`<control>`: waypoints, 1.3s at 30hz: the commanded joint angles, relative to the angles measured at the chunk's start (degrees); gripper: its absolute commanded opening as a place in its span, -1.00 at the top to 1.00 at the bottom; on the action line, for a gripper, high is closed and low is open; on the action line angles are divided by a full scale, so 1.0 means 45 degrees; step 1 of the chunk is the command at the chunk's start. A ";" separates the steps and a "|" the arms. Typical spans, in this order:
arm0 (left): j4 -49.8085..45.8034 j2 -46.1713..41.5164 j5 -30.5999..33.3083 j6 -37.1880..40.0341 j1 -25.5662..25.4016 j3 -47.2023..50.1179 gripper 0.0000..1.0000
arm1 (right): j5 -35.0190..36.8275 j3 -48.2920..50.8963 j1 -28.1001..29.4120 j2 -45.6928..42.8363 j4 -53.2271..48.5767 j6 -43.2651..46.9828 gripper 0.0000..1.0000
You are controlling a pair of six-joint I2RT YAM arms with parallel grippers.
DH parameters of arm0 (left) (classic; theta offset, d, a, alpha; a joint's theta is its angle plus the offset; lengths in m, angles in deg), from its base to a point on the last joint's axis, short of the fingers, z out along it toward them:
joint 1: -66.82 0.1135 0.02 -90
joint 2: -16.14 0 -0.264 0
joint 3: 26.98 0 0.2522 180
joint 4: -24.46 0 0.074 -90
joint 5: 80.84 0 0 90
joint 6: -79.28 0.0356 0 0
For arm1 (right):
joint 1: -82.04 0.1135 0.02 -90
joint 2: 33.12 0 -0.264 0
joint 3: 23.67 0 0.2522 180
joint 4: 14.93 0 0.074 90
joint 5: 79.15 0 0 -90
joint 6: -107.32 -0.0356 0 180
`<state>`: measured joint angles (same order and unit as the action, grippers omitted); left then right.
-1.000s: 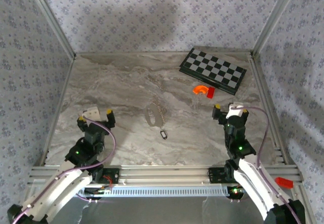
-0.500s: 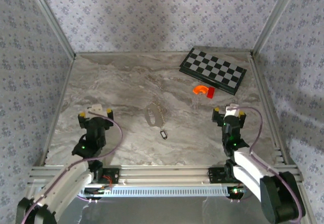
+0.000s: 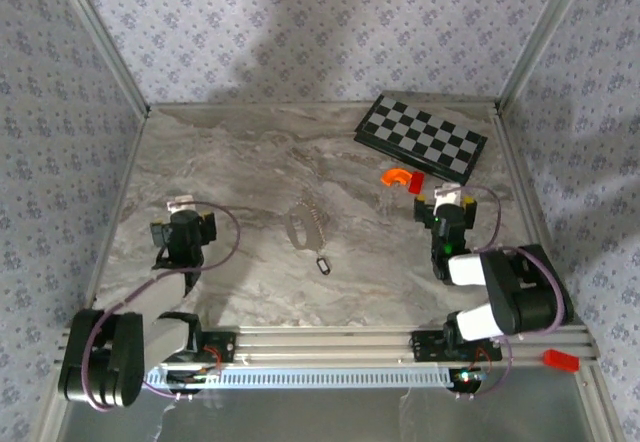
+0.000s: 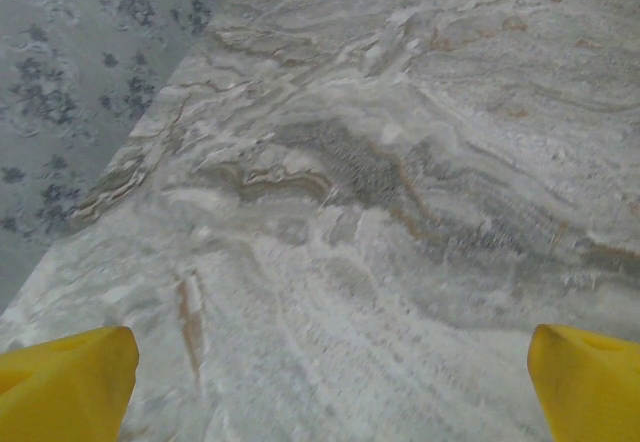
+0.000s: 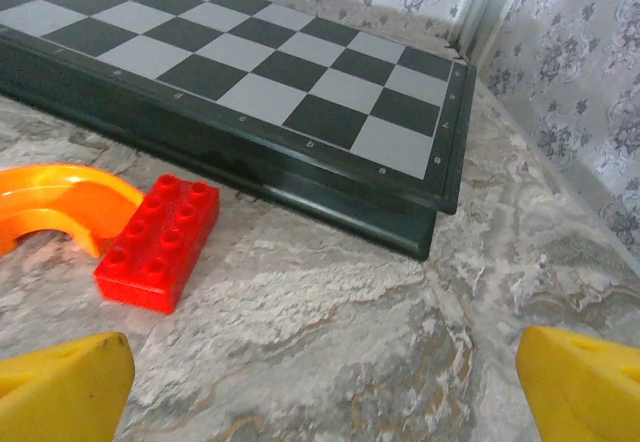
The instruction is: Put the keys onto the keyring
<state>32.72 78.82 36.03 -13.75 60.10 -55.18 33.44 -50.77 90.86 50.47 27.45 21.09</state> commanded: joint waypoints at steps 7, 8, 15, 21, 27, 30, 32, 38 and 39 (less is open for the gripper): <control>0.3439 0.2354 -0.1711 0.0228 0.0410 -0.1189 -0.99 | -0.0894 -0.0596 -0.1073 0.1427 0.1755 -0.0106 -0.99; 0.3625 0.2543 -0.1789 0.0260 0.0436 -0.1235 -0.99 | -0.0966 -0.0931 -0.1079 0.1082 0.0498 -0.0398 -0.99; 0.5573 0.4204 -0.2371 0.0514 0.0585 -0.1378 -0.99 | -0.1313 -0.1546 -0.1545 0.1097 -0.0849 -0.0896 -0.99; 0.5489 0.5041 -0.2441 0.0352 0.0770 -0.1850 -0.99 | -0.1578 -0.1566 -0.1751 0.1055 -0.0975 -0.1068 -0.99; 0.6084 0.5598 -0.2943 -0.0246 0.1396 -0.1720 -0.99 | -0.1447 -0.1569 -0.1765 0.1053 -0.0952 -0.0987 -0.99; 0.6025 0.5590 -0.2929 -0.0248 0.1395 -0.1733 -0.99 | -0.1305 -0.1543 -0.1719 0.1035 -0.0873 -0.0897 -0.99; 0.6022 0.5586 -0.2940 -0.0246 0.1395 -0.1731 -0.99 | -0.1308 -0.1545 -0.1706 0.1063 -0.0840 -0.0896 -0.99; 0.6005 0.5586 -0.2808 -0.0216 0.1318 -0.1753 -0.99 | -0.1307 -0.1546 -0.1713 0.1053 -0.0853 -0.0897 -0.99; 0.6005 0.5585 -0.2798 -0.0209 0.1318 -0.1754 -0.99 | -0.1309 -0.1532 -0.1708 0.1053 -0.0854 -0.0896 -0.99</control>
<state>57.46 103.82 23.69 -13.81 66.31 -62.35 26.86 -57.11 83.25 55.41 23.50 17.54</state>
